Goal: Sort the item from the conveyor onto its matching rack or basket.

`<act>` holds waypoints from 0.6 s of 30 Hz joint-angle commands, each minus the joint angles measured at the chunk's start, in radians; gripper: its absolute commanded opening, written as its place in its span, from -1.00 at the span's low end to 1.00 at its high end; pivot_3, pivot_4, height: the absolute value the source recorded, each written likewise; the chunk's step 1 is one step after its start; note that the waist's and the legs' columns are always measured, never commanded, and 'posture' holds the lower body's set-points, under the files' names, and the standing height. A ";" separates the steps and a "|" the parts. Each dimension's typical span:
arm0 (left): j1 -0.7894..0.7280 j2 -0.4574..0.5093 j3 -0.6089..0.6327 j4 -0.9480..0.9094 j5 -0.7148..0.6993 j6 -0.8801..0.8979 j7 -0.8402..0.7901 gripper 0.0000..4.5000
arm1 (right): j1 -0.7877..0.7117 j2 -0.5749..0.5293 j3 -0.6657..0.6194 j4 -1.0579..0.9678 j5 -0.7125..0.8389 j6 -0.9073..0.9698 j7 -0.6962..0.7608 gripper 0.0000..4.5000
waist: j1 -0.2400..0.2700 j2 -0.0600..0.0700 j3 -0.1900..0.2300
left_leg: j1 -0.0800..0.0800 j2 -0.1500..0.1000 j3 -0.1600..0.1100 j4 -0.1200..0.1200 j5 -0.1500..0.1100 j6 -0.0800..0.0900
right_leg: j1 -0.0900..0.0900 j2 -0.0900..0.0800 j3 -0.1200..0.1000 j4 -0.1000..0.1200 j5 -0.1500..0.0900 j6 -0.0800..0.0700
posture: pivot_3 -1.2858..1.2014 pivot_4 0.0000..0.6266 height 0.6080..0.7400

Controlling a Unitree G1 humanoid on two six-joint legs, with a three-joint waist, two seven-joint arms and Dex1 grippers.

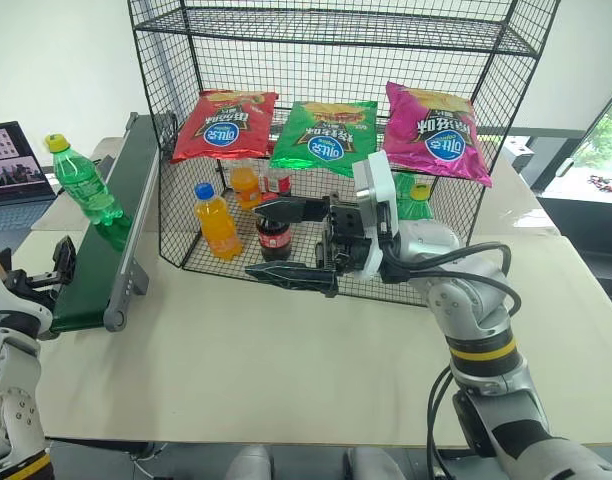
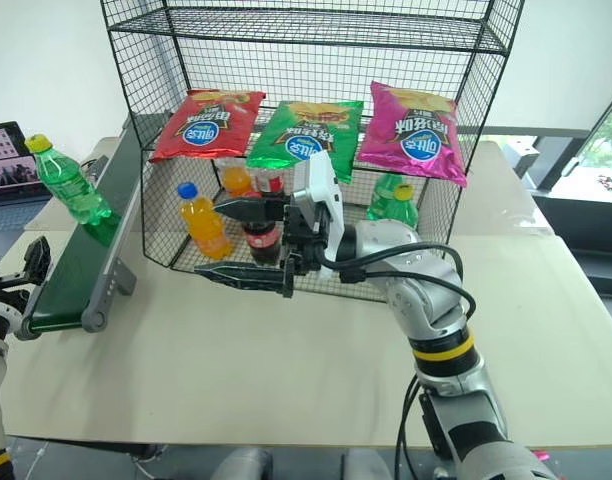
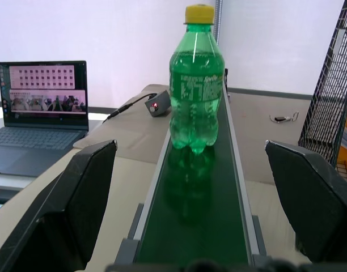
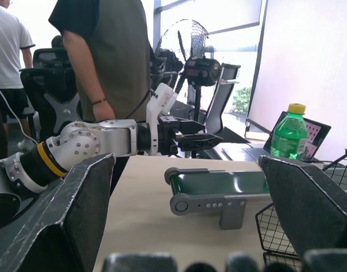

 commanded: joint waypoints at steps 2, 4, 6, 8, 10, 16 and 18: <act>-0.014 0.026 0.017 0.009 0.004 -0.030 -0.009 0.97 | -0.027 0.012 -0.010 -0.023 0.009 -0.015 -0.015 1.00 | -0.001 0.000 0.000 | 0.000 0.000 0.000 0.000 0.000 0.000 | 0.000 0.000 0.000 0.000 0.000 0.000 | 0.03 -0.52 0.97; -0.019 0.031 0.016 0.019 0.005 -0.031 -0.011 0.97 | -0.027 0.012 -0.012 -0.026 0.010 -0.012 -0.023 1.00 | -0.001 0.000 0.000 | 0.000 0.000 0.000 -0.001 0.000 0.000 | 0.000 0.000 0.000 0.000 0.000 0.000 | 0.03 -0.52 0.97; -0.028 0.038 0.016 0.031 0.004 -0.031 -0.013 0.97 | -0.026 0.012 -0.013 -0.033 0.014 -0.006 -0.029 1.00 | 0.000 0.000 0.000 | 0.000 0.000 0.000 -0.001 0.000 0.000 | -0.001 0.000 0.000 0.000 0.000 0.000 | 0.03 -0.52 0.97; -0.034 0.045 0.016 0.042 0.003 -0.034 -0.017 0.97 | -0.023 0.011 -0.012 -0.041 0.018 -0.001 -0.034 1.00 | 0.001 0.000 0.000 | 0.000 0.000 0.000 -0.001 0.000 0.000 | -0.001 0.000 0.000 0.000 0.000 0.000 | 0.03 -0.52 0.97; -0.050 0.055 0.015 0.065 0.001 -0.036 -0.022 0.97 | -0.020 0.009 -0.012 -0.049 0.021 0.003 -0.039 1.00 | 0.001 0.000 0.000 | 0.000 0.000 0.000 -0.001 0.000 0.000 | 0.000 0.000 0.000 0.000 0.000 0.000 | 0.03 -0.52 0.97; -0.061 0.067 0.008 0.108 0.003 -0.049 -0.049 0.97 | -0.026 0.011 -0.013 -0.056 0.027 0.010 -0.053 1.00 | -0.003 0.000 0.000 | 0.000 0.000 0.000 -0.002 0.000 0.000 | -0.001 0.000 0.000 0.000 0.000 0.000 | 0.03 -0.52 0.97; -0.063 0.069 0.008 0.120 0.006 -0.054 -0.053 0.97 | -0.027 0.010 -0.013 -0.057 0.028 0.011 -0.056 1.00 | -0.002 0.000 0.000 | 0.000 0.000 0.000 -0.002 0.000 0.000 | -0.001 0.000 0.000 0.000 0.000 0.000 | 0.03 -0.52 0.97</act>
